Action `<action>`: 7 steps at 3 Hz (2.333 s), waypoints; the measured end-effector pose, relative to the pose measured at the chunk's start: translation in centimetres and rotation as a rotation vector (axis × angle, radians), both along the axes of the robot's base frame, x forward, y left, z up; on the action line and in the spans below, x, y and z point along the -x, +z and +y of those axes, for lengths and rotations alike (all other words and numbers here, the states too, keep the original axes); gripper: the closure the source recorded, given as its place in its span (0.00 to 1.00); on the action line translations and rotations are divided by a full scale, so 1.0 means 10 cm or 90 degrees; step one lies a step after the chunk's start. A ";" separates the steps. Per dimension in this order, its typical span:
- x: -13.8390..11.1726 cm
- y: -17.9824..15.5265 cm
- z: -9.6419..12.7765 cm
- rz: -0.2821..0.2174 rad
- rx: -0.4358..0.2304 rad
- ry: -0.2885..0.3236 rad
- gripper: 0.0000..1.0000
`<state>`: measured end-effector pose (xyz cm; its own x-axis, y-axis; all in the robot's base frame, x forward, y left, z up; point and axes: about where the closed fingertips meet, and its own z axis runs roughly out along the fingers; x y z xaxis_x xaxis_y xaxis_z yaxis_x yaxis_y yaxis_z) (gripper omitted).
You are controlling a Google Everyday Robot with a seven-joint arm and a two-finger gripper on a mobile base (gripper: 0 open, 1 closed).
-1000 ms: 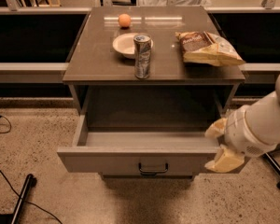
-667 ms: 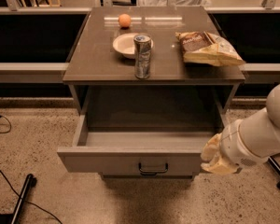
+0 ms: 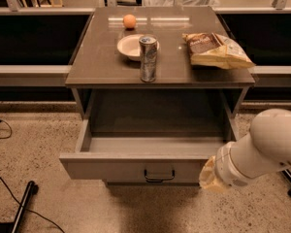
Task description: Close top drawer
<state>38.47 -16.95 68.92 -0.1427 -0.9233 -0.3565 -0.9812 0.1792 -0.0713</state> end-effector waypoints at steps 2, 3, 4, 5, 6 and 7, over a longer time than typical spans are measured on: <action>-0.08 -0.52 0.22 -0.014 0.031 -0.034 0.88; -0.15 -0.54 0.35 -0.030 0.026 -0.040 0.63; -0.23 -0.61 0.41 -0.030 0.010 -0.051 0.40; -0.23 -0.61 0.41 -0.030 0.009 -0.051 0.09; -0.23 -0.61 0.41 -0.030 0.009 -0.051 0.00; -0.23 -0.61 0.41 -0.030 0.009 -0.051 0.00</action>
Offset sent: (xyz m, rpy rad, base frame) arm 0.0162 0.0408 -0.0697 -0.0648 -0.0669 -0.0874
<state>40.76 -12.85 62.78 -0.2000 -0.9148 -0.3509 -0.9592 0.2559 -0.1205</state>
